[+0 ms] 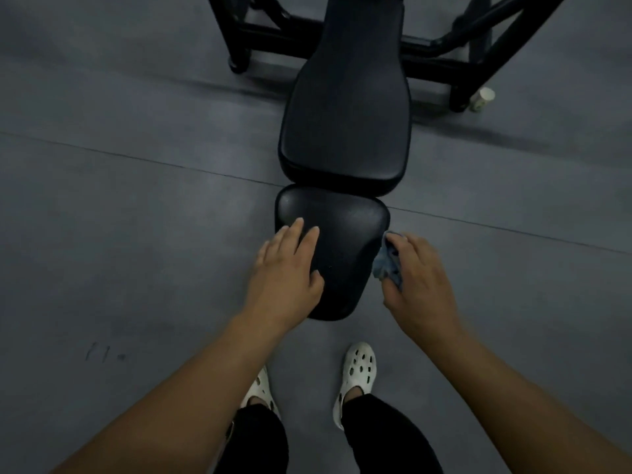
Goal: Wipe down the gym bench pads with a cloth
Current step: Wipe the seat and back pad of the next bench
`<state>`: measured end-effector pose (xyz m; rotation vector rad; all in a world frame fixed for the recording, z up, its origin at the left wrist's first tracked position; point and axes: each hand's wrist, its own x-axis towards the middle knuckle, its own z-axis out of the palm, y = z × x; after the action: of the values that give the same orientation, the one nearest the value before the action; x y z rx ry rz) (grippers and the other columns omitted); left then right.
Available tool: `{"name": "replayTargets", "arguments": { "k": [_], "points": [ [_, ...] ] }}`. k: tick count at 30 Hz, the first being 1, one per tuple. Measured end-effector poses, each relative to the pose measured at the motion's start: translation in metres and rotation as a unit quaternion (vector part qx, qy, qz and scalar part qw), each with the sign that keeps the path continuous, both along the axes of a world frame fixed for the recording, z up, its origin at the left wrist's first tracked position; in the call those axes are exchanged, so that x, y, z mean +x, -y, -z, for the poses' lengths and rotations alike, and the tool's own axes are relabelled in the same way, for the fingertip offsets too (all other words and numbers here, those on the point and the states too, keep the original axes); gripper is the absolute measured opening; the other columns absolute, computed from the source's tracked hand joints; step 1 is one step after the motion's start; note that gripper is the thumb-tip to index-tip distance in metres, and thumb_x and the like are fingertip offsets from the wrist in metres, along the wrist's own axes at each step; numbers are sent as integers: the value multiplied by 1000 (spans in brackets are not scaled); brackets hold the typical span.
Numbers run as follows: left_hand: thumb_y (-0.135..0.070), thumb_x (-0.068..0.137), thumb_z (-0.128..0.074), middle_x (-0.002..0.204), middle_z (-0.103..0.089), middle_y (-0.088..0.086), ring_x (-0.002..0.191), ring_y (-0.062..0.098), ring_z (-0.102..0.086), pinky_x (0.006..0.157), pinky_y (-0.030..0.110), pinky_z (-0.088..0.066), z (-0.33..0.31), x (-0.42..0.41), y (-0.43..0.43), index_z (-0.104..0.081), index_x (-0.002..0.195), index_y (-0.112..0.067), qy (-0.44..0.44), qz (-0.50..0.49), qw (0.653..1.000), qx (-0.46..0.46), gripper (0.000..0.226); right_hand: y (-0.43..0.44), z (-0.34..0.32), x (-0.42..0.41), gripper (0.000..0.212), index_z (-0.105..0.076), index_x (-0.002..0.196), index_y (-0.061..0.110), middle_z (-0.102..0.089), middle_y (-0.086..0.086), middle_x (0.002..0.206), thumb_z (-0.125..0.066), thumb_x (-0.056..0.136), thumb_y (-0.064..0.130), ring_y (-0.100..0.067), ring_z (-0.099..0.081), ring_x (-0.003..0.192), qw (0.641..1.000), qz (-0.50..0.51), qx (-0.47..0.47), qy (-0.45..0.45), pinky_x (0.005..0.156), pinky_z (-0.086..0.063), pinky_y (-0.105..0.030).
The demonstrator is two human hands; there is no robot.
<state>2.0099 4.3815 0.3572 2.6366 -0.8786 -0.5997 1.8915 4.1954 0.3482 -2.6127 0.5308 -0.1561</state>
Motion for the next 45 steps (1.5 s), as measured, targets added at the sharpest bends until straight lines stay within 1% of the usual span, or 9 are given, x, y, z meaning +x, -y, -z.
{"name": "replayTargets", "arguments": {
  "k": [9, 12, 15, 19, 24, 29, 34, 40, 45],
  "points": [
    [-16, 102, -43, 167, -12, 9, 153, 26, -13, 124, 36, -14, 176, 70, 29, -21, 158, -11, -3, 107, 994, -27, 60, 35, 155, 84, 56, -45, 141, 10, -46, -11, 140, -55, 87, 20, -30, -44, 125, 997, 56, -26, -47, 106, -40, -42],
    [-32, 103, -35, 166, -16, 9, 153, 26, -13, 124, 41, -11, 233, 93, 49, -25, 157, -11, 58, 129, 990, -29, 59, 47, 220, 110, 70, -38, 150, 14, -35, -8, 156, -38, 91, 53, -29, -30, 144, 992, 95, -29, -72, 117, -27, -47],
    [-38, 99, -30, 162, -29, 10, 150, 27, -24, 121, 42, -14, 268, 94, 51, -37, 152, -9, 140, 119, 978, -94, 61, 8, 250, 81, 58, -47, 146, 16, -37, -5, 157, -36, 100, 48, -24, -28, 148, 999, 13, -44, 0, 120, -18, -47],
    [-34, 97, -34, 157, -38, 11, 146, 28, -34, 119, 42, -20, 283, 92, 49, -46, 147, -6, 190, 110, 963, -158, 59, 8, 265, 37, 47, -51, 143, 13, -38, -7, 156, -37, 103, 34, -26, -30, 147, 983, -168, -68, 41, 118, -25, -49],
    [-43, 97, -20, 163, -27, 4, 152, 19, -20, 122, 36, -10, 286, 93, 48, -36, 154, -13, 178, 110, 967, -146, 66, 37, 266, 115, 60, -47, 147, 19, -37, -3, 158, -28, 96, 45, -24, -27, 148, 994, 17, -100, 31, 119, -23, -51],
    [-44, 92, -12, 163, -27, 3, 152, 17, -19, 122, 34, -10, 289, 95, 46, -35, 154, -14, 186, 123, 962, -156, 72, -8, 271, 39, 52, -47, 146, 18, -35, 1, 159, -40, 100, 39, -16, -25, 149, 974, -191, -117, 43, 121, -20, -37],
    [-41, 93, -21, 165, -22, -2, 153, 14, -11, 121, 28, 0, 281, 100, 42, -35, 154, -20, 157, 121, 967, -160, 66, 34, 257, 126, 60, -35, 153, 20, -17, -5, 165, -28, 100, 46, -25, -6, 153, 990, 10, -138, -18, 120, -19, -49],
    [-44, 93, -14, 167, -10, -7, 153, 10, -1, 122, 29, 6, 288, 115, 34, -22, 158, -23, 140, 73, 978, -136, 70, 3, 264, 67, 57, -39, 151, 19, -27, 4, 161, -33, 100, 43, -12, -17, 151, 958, -243, -154, 13, 121, -8, -28],
    [-44, 92, -13, 167, -11, -4, 153, 13, -4, 121, 29, 3, 286, 114, 35, -22, 158, -21, 153, 74, 977, -125, 71, 30, 255, 163, 52, -43, 147, 9, -30, -8, 160, -34, 102, 33, -26, -20, 149, 988, -65, -137, 4, 118, -19, -36]
  ]
}}
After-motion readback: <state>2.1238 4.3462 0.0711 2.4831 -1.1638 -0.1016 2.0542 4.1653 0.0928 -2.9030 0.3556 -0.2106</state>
